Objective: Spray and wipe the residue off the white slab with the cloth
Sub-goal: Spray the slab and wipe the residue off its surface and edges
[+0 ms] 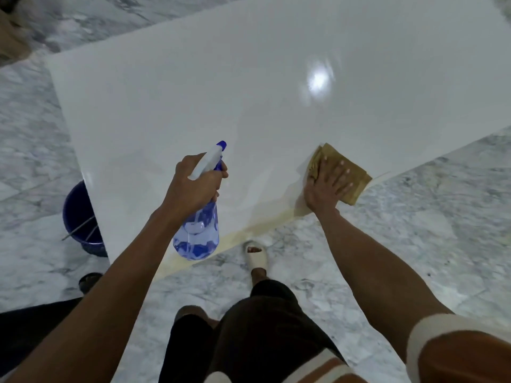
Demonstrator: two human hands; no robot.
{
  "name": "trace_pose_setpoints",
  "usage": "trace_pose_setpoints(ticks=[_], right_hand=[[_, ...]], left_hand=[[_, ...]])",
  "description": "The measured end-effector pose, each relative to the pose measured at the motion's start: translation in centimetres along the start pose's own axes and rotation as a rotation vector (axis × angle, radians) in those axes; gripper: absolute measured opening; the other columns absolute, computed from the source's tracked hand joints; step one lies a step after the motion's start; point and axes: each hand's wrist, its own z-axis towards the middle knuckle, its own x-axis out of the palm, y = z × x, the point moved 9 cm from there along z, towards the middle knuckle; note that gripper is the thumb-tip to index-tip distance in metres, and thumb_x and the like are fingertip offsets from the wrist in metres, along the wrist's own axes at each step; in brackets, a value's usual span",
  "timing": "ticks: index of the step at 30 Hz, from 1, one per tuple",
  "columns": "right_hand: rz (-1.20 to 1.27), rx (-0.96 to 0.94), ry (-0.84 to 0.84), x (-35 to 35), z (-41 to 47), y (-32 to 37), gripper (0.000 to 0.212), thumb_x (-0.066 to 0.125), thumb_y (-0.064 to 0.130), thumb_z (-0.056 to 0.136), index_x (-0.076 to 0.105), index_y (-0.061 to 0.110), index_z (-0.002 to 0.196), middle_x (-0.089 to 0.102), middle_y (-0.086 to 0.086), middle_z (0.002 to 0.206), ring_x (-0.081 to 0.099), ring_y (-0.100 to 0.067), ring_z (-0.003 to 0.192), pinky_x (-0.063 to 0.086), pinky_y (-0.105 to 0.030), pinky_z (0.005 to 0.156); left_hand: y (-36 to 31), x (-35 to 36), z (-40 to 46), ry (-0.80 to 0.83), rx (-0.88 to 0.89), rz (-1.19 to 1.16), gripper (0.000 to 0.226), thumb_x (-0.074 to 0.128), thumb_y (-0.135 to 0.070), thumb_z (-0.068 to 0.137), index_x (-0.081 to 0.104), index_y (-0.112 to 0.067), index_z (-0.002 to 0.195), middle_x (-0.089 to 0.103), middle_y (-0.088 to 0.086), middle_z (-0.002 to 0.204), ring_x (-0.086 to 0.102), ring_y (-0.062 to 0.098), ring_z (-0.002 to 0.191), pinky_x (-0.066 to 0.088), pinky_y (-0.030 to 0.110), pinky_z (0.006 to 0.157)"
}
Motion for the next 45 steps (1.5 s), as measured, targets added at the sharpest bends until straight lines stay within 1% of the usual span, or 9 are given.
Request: trace_pose_setpoints(ticks=[4,11,16,26,29,32,36,40,45], right_hand=[[0.011,0.079,-0.004,1.4,-4.2,2.5,0.066,0.032,0.048,0.097,0.017,0.025,0.156,0.026,-0.026,0.160,0.025,-0.051,0.146,0.021,-0.074,0.111],[-0.008,0.121,0.002,4.7,-13.2,9.3,0.071,0.013,0.054,0.094,0.015,0.026,0.159,0.006,-0.022,0.165,0.003,-0.046,0.151,0.000,-0.069,0.117],[-0.050,0.228,-0.049,6.5,-19.6,14.2,0.063,0.037,0.049,0.098,0.033,0.025,0.155,0.032,-0.023,0.159,0.031,-0.047,0.144,0.027,-0.072,0.110],[0.053,0.199,0.062,9.5,-27.0,20.6,0.069,0.014,0.052,0.096,0.008,0.029,0.160,-0.002,-0.020,0.166,-0.004,-0.045,0.152,-0.006,-0.066,0.117],[0.041,0.191,0.070,9.7,-28.3,21.6,0.066,0.030,0.047,0.103,0.002,0.029,0.160,-0.009,-0.018,0.166,-0.010,-0.042,0.152,-0.008,-0.065,0.118],[0.047,0.194,0.110,10.3,-31.2,24.0,0.068,0.034,0.046,0.104,-0.003,0.031,0.159,-0.014,-0.017,0.166,-0.014,-0.041,0.152,-0.009,-0.065,0.118],[0.086,0.158,0.149,11.8,-36.2,28.5,0.066,0.027,0.049,0.102,0.006,0.028,0.161,-0.006,-0.019,0.166,-0.006,-0.044,0.152,-0.016,-0.061,0.115],[0.068,0.174,0.096,12.7,-40.2,32.1,0.066,0.024,0.050,0.097,0.030,0.023,0.157,0.021,-0.024,0.162,0.020,-0.050,0.147,-0.017,-0.059,0.115],[0.159,0.140,0.183,14.3,-44.2,35.3,0.070,0.010,0.051,0.093,-0.004,0.030,0.159,-0.018,-0.015,0.165,-0.020,-0.042,0.150,-0.020,-0.061,0.114]], left_hand=[[3.1,-3.5,-0.6,0.036,0.006,0.019,0.019,0.053,0.000,0.088,0.069,-0.009,0.084,0.072,0.003,0.078,0.058,0.004,0.041,0.049,0.015,0.047],[8.0,-11.4,-2.9,0.135,0.074,0.013,0.018,0.052,0.001,0.085,0.068,-0.006,0.085,0.075,0.014,0.092,0.053,0.007,0.040,0.055,0.029,0.056],[11.8,-17.0,-5.3,0.177,0.079,0.041,0.018,0.050,0.001,0.086,0.067,0.001,0.091,0.075,0.015,0.096,0.052,0.009,0.041,0.050,0.024,0.048],[18.1,-23.7,-7.4,0.129,0.023,0.027,0.024,0.050,0.006,0.083,0.068,-0.010,0.081,0.076,0.009,0.087,0.053,0.010,0.039,0.052,0.031,0.050],[19.1,-25.4,-8.1,0.110,0.027,0.012,0.023,0.050,0.009,0.083,0.068,-0.006,0.082,0.073,-0.001,0.066,0.052,0.009,0.037,0.053,0.028,0.050],[20.2,-26.8,-8.4,0.135,0.034,-0.023,0.023,0.051,0.009,0.082,0.067,-0.008,0.081,0.077,0.010,0.084,0.052,0.013,0.039,0.051,0.031,0.050],[21.7,-28.5,-8.8,0.200,0.064,0.001,0.021,0.052,0.007,0.082,0.068,-0.007,0.082,0.073,0.027,0.092,0.054,0.018,0.044,0.049,0.032,0.050],[23.0,-30.6,-9.4,0.252,0.090,0.023,0.020,0.052,0.005,0.082,0.069,0.002,0.092,0.075,0.023,0.092,0.057,0.022,0.050,0.049,0.031,0.048],[23.4,-33.3,-10.3,0.288,0.152,0.030,0.020,0.052,0.004,0.079,0.069,0.002,0.090,0.076,0.015,0.087,0.056,0.017,0.047,0.048,0.032,0.050]])
